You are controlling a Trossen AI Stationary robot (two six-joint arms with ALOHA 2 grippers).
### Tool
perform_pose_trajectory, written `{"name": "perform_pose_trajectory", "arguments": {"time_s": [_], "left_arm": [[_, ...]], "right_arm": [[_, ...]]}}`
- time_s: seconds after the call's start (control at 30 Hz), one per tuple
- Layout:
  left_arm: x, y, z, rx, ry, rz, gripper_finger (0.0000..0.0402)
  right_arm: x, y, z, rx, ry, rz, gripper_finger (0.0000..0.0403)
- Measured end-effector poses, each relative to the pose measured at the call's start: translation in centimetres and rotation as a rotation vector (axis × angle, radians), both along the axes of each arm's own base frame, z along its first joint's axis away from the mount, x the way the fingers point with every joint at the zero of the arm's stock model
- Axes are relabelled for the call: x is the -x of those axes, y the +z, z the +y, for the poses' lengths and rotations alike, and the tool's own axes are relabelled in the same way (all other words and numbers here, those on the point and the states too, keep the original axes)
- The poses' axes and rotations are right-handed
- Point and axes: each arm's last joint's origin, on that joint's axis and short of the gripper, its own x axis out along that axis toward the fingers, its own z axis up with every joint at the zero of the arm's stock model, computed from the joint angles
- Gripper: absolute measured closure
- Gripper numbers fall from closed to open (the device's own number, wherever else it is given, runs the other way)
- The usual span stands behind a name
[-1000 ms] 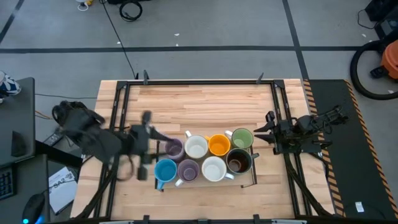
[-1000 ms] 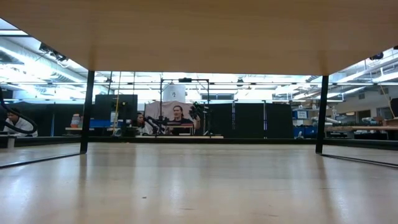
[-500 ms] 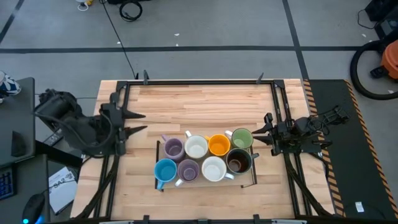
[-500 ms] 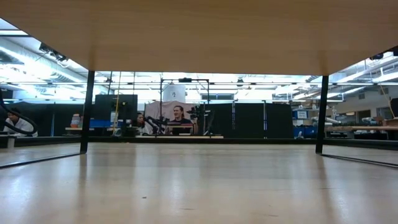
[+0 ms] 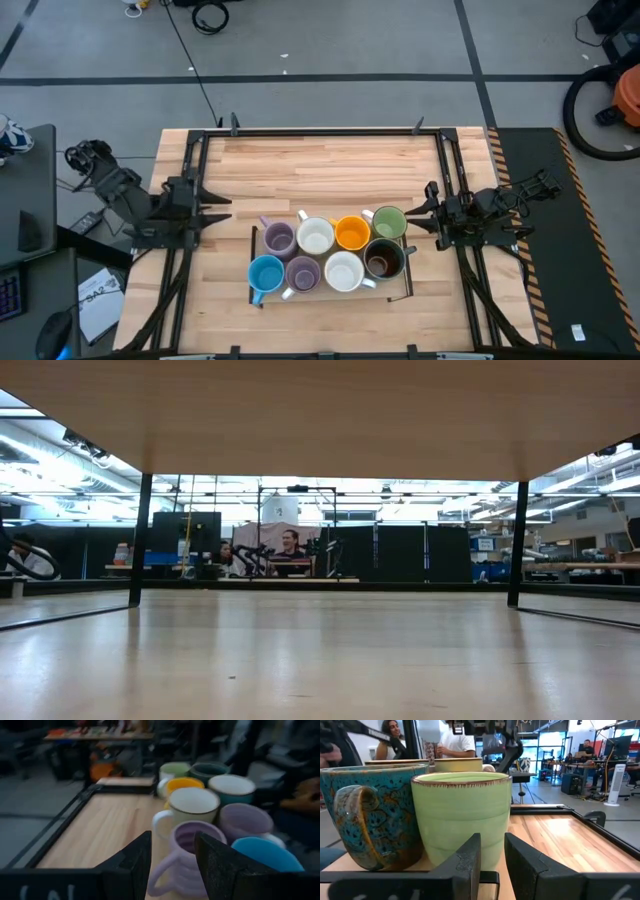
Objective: Place coffee mugs
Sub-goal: Return to Home Position
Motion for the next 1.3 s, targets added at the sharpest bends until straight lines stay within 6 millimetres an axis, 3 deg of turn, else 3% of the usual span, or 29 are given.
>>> {"name": "perform_pose_trajectory", "arguments": {"time_s": [0.27, 0.57, 1.3], "left_arm": [[2.8, -4.2, 2.4, 0.004, -0.155, -0.216, 0.0246], [5.4, -6.4, 4.3, -0.039, -0.144, -0.351, 0.0246], [4.0, -11.4, 3.5, -0.167, -0.104, -0.439, 0.0246]], "right_arm": [[0.0, 0.0, -0.1, 0.024, -0.038, 0.003, 0.0312], [0.0, 0.0, -0.1, 0.025, -0.042, 0.003, 0.0312], [0.0, 0.0, -0.1, 0.031, -0.042, 0.004, 0.0312]]}}
